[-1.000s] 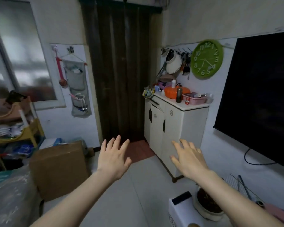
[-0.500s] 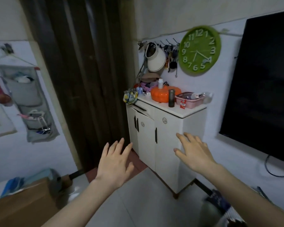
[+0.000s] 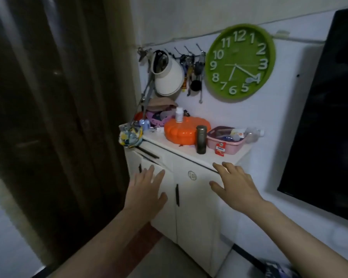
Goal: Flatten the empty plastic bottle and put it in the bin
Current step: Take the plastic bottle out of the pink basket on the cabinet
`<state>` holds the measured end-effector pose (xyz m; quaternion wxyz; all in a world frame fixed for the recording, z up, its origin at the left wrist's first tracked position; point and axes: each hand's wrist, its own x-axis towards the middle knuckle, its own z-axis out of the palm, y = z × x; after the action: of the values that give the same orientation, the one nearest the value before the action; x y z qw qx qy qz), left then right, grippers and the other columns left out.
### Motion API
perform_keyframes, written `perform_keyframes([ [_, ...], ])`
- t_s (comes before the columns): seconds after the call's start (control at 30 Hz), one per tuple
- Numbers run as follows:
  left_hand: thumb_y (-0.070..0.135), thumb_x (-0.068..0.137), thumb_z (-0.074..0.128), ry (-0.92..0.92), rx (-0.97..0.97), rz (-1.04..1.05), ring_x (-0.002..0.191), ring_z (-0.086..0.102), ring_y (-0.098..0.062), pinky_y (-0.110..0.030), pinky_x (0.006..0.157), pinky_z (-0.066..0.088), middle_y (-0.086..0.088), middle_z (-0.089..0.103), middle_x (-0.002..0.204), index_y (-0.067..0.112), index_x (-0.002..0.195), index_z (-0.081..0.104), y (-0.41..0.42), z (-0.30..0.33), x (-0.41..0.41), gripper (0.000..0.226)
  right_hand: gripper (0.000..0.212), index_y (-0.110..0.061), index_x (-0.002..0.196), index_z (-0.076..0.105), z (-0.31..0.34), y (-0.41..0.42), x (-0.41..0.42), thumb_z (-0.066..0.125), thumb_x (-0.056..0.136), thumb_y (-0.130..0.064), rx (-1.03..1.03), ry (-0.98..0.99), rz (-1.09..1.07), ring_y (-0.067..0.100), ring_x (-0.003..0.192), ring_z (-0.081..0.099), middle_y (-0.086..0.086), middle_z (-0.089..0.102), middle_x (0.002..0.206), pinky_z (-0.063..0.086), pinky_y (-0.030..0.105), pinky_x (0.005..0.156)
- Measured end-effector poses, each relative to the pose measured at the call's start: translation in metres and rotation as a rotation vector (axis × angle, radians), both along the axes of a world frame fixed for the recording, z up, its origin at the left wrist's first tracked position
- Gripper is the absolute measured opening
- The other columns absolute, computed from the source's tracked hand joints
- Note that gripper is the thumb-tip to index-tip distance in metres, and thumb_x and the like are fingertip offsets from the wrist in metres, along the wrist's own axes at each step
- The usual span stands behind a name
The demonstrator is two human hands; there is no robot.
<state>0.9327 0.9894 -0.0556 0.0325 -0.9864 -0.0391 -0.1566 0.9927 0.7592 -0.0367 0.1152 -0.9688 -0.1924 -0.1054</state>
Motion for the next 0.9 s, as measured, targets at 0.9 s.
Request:
perform_keyframes([
  [0.9,0.040,0.092,0.042,0.124,0.030,-0.787,0.142,0.016,-0.029,-0.042,0.117,0.012,-0.011,0.015,0.156,0.022,0.145,0.013,-0.090,-0.022,0.433,0.063,0.060,-0.026,0.144,0.019,-0.049,-0.017,0.267,0.044,0.093,-0.043,0.059,0.152,-0.719,0.031,0.138,0.026,0.006,0.026,0.154,0.027,0.046,0.110],
])
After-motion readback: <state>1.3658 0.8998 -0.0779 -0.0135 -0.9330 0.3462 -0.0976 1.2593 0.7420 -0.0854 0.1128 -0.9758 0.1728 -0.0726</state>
